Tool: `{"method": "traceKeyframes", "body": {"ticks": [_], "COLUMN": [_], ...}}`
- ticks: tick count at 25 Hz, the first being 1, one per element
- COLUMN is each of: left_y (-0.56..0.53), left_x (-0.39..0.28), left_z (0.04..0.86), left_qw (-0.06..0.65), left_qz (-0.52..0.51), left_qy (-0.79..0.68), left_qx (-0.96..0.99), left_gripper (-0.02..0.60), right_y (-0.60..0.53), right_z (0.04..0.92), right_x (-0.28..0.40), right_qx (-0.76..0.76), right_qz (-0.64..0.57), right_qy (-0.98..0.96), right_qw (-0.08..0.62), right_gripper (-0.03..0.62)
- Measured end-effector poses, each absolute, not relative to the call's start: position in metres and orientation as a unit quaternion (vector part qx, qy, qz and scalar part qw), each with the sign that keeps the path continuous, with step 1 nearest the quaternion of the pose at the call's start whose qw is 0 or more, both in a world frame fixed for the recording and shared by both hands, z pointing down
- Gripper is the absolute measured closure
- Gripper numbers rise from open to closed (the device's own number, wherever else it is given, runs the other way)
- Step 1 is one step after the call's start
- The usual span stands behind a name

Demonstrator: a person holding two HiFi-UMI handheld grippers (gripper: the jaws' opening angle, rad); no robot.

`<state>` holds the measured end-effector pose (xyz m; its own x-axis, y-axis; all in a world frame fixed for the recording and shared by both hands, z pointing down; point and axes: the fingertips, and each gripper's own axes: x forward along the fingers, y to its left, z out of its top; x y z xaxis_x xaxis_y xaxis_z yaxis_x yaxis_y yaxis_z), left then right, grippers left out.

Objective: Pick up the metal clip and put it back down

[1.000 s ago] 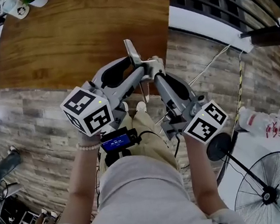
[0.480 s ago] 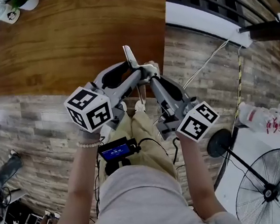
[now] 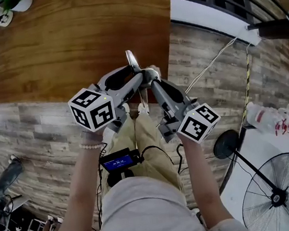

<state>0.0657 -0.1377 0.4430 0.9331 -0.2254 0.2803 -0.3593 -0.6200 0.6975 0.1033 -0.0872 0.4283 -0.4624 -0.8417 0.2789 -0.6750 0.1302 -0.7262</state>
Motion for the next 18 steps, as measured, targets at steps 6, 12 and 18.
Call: {"method": "traceKeyframes", "body": {"ticks": [6, 12, 18], "left_y": [-0.141, -0.142, -0.144], "left_x": [0.067, 0.069, 0.069], "left_z": [0.468, 0.486, 0.502], "left_qw": [0.411, 0.411, 0.417], "left_qz": [0.108, 0.132, 0.154], "left_qy": [-0.172, -0.175, -0.181], "left_qx": [0.889, 0.885, 0.877], "left_gripper": [0.417, 0.417, 0.417], "right_y": [-0.090, -0.090, -0.092], "right_z": [0.451, 0.467, 0.478], "right_x": [0.103, 0.103, 0.103], "right_qx": [-0.513, -0.520, -0.527], "right_qz": [-0.430, -0.439, -0.449], "right_qy": [0.739, 0.730, 0.719], "right_qw": [0.080, 0.064, 0.055], "right_gripper": [0.539, 0.539, 0.536]}}
